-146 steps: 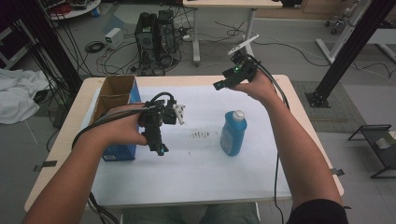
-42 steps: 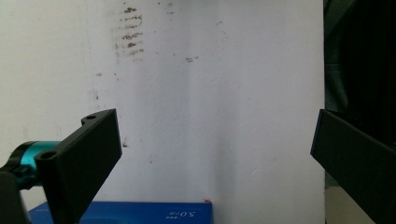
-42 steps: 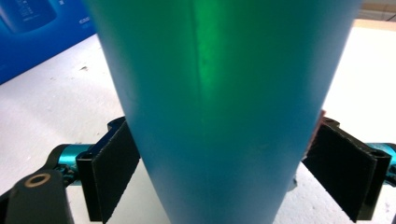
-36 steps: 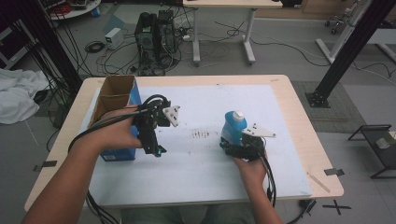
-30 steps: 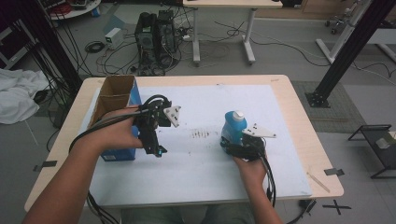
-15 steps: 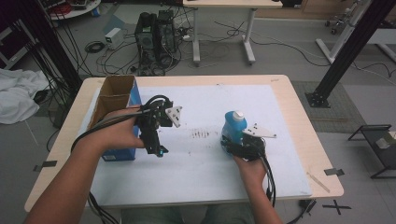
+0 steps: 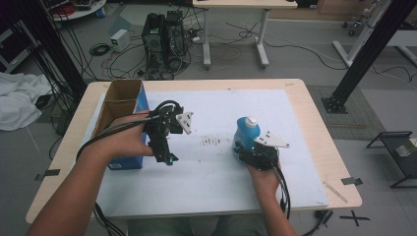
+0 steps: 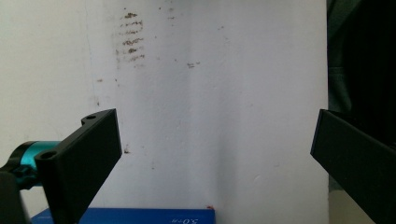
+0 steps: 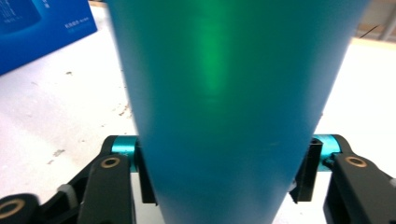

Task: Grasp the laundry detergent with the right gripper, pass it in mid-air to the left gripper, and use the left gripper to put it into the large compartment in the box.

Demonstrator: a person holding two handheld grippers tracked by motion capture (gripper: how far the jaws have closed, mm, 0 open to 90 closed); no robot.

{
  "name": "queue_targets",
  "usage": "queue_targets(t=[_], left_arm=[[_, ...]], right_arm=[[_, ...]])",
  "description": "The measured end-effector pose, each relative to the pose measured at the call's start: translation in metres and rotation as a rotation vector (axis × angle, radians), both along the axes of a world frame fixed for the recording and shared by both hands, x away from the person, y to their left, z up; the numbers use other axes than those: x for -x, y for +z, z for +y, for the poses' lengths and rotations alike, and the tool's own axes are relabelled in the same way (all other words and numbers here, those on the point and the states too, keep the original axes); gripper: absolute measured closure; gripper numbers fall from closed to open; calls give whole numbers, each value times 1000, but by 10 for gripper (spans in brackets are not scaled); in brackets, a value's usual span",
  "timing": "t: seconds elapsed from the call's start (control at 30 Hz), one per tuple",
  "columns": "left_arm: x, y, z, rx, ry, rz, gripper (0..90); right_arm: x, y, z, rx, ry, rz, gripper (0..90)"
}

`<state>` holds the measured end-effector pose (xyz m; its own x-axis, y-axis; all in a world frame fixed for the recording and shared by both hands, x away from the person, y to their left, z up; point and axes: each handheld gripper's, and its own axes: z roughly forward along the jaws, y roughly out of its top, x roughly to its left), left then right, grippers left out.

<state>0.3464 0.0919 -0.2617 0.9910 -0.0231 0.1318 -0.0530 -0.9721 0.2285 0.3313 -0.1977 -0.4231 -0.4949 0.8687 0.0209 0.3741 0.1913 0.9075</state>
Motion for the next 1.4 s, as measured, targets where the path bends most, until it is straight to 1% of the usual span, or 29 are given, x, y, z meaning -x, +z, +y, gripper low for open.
queue_targets(t=[0.03,0.07,0.13,0.17,0.2,0.23,0.33,0.37,0.4,0.43,0.47,0.53,0.6,0.77,0.8,0.87,0.9,0.93,0.97,1.0,1.03,1.13,1.2,1.23,1.27,1.3,1.33,1.37,1.4], left_arm=[[1,-1,0,12,10,-1,17],[0,0,0,2,0,-2,17],[1,-1,-1,12,10,-4,17],[-1,1,-1,-12,-14,-3,17],[-1,1,-1,-12,-14,-3,17],[0,0,-1,4,1,-6,17],[-1,1,-1,1,-11,-1,17],[-1,1,-1,2,-9,-3,17],[0,2,-1,-1,-5,-8,17],[-1,2,-1,0,-5,-6,17],[-1,2,-1,0,-4,-4,17],[-1,2,-1,8,5,-9,17],[-2,4,-2,1,-5,-9,17],[-3,7,-7,4,-11,-6,17],[-3,7,-7,4,-11,-6,17],[-4,7,-10,6,-15,-4,17],[-5,8,-12,2,-17,-5,17],[-5,8,-12,2,-17,-5,17],[-5,9,-16,-5,-24,-5,17],[-5,10,-17,2,-25,-6,17],[-5,10,-19,8,-28,-5,17],[-6,10,-24,3,-42,-14,17],[-6,10,-26,13,-37,-14,17],[-7,11,-28,0,-54,-17,17],[-7,11,-28,0,-54,-17,17],[-7,12,-32,0,-58,-29,17],[-7,12,-33,3,-56,-26,17],[-8,13,-35,-4,-56,-26,17],[-9,13,-36,-5,-57,-22,17]], right_arm=[[1,0,1,-1,-10,-3,430],[1,0,0,13,-1,-9,435],[1,0,0,11,-5,-20,440],[1,0,-1,22,3,-18,448],[1,0,-1,22,3,-18,448],[2,0,0,15,-3,-25,452],[3,0,0,17,8,-22,455],[3,0,-1,32,18,-28,456],[3,1,-1,29,26,-34,456],[5,1,0,21,30,-21,456],[3,2,-1,22,48,-46,455],[4,3,-3,5,75,-41,455],[3,5,-6,9,114,-59,455],[3,11,-10,0,193,-52,455],[3,11,-10,0,193,-52,455],[3,13,-11,-3,251,-60,455],[3,15,-11,-2,306,-55,454],[3,15,-11,-2,306,-55,454],[4,18,-9,2,359,-43,454],[3,18,-8,9,377,-61,454],[2,18,-7,-1,397,-54,454],[0,20,-7,-18,449,-53,454],[0,22,-7,-23,463,-55,454],[-2,22,-7,-43,484,-56,453],[-2,22,-7,-43,484,-56,453],[-3,24,-7,-27,509,-63,454],[-2,24,-5,-30,515,-52,453],[-3,24,-6,-17,532,-60,453],[-2,24,-4,-22,545,-57,453]])
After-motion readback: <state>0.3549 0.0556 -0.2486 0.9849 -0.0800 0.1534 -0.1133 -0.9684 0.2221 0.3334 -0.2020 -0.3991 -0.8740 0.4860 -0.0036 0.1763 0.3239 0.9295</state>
